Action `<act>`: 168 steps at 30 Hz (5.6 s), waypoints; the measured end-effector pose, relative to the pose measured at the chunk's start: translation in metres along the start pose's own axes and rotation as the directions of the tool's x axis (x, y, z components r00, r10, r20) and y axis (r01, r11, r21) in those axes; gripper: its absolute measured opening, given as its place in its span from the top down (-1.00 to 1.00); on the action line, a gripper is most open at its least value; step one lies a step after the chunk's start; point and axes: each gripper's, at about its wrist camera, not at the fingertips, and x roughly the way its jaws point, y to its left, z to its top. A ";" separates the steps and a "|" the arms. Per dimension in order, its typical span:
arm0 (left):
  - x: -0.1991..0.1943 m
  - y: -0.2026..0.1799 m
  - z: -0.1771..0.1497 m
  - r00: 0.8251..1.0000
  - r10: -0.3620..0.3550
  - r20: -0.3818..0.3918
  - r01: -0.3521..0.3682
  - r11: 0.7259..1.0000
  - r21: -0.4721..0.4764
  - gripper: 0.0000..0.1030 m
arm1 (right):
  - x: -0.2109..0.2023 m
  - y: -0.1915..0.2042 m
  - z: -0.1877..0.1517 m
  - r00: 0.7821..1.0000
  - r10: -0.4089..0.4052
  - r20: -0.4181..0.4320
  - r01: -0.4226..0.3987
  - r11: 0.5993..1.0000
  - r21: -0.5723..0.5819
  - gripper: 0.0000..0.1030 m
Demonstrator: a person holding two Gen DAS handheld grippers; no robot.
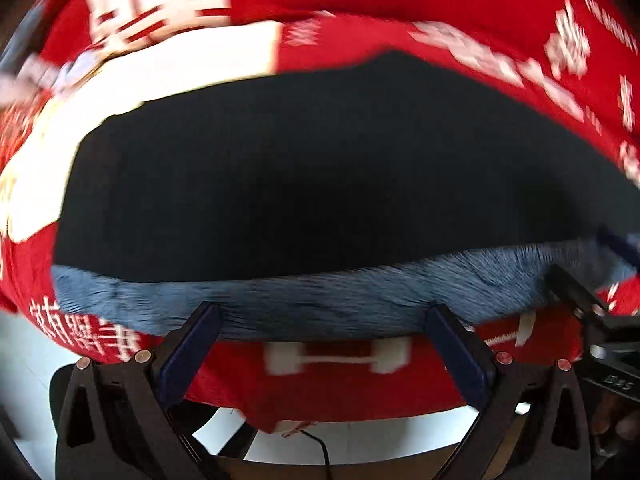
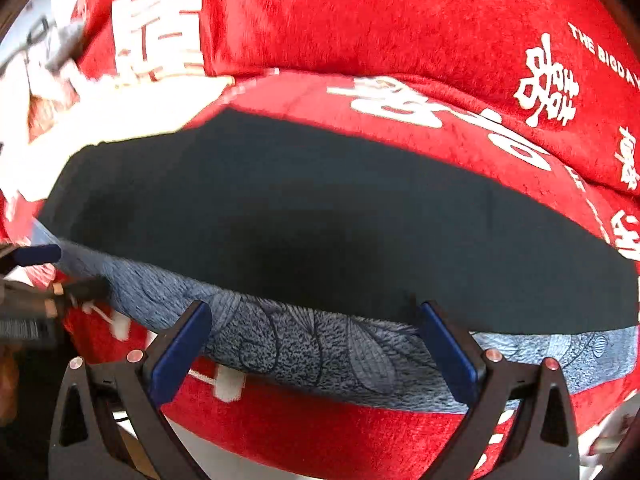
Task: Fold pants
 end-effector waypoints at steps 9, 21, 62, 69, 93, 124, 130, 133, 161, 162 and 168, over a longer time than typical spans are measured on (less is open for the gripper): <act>-0.010 0.054 -0.001 0.994 -0.106 0.020 0.108 0.970 -0.217 -1.00 | -0.009 -0.100 -0.025 0.986 -0.158 -0.058 0.167 0.969 0.184 -0.99; 0.013 0.061 0.003 0.999 0.019 -0.030 -0.024 0.983 -0.182 -1.00 | -0.010 -0.121 -0.031 0.992 -0.121 -0.041 0.127 0.963 0.238 -0.99; 0.007 -0.224 0.108 1.000 0.014 -0.025 -0.013 0.998 0.058 -1.00 | -0.034 -0.336 -0.127 0.927 0.117 0.356 -0.327 0.715 0.617 -0.46; 0.014 -0.228 0.128 0.998 0.015 -0.056 -0.014 1.000 0.013 -1.00 | -0.021 -0.338 -0.093 0.938 0.055 0.341 -0.269 0.736 0.621 -0.54; 0.005 -0.253 0.085 0.999 -0.025 -0.040 0.031 0.985 0.172 -1.00 | -0.096 -0.255 -0.034 0.936 -0.169 0.310 0.036 0.920 0.391 0.73; -0.012 0.023 0.045 0.969 -0.243 0.039 0.245 0.944 -0.221 -1.00 | 0.016 0.077 -0.023 0.864 -0.426 0.266 0.502 0.749 -0.433 0.21; -0.024 0.022 0.053 0.965 -0.255 0.065 0.263 0.941 -0.213 -1.00 | -0.042 0.078 -0.027 0.913 -0.265 0.310 0.379 0.832 -0.405 -0.64; -0.032 0.014 0.053 0.962 -0.265 0.071 0.274 0.943 -0.191 -1.00 | -0.077 0.050 -0.028 0.955 -0.091 0.282 0.172 0.944 -0.280 -0.64; -0.011 -0.115 0.044 0.975 -0.219 -0.041 0.222 0.969 0.108 -1.00 | -0.032 -0.160 -0.040 0.922 0.356 0.151 -0.386 0.863 0.325 -0.66; -0.011 -0.119 0.044 0.978 -0.205 -0.041 0.209 0.972 0.111 -1.00 | -0.020 -0.160 -0.040 0.914 0.390 0.114 -0.405 0.848 0.342 -0.67; -0.008 -0.119 0.046 0.979 -0.198 -0.042 0.201 0.974 0.106 -1.00 | -0.024 -0.147 -0.009 0.948 0.315 0.037 -0.314 0.919 0.239 -0.67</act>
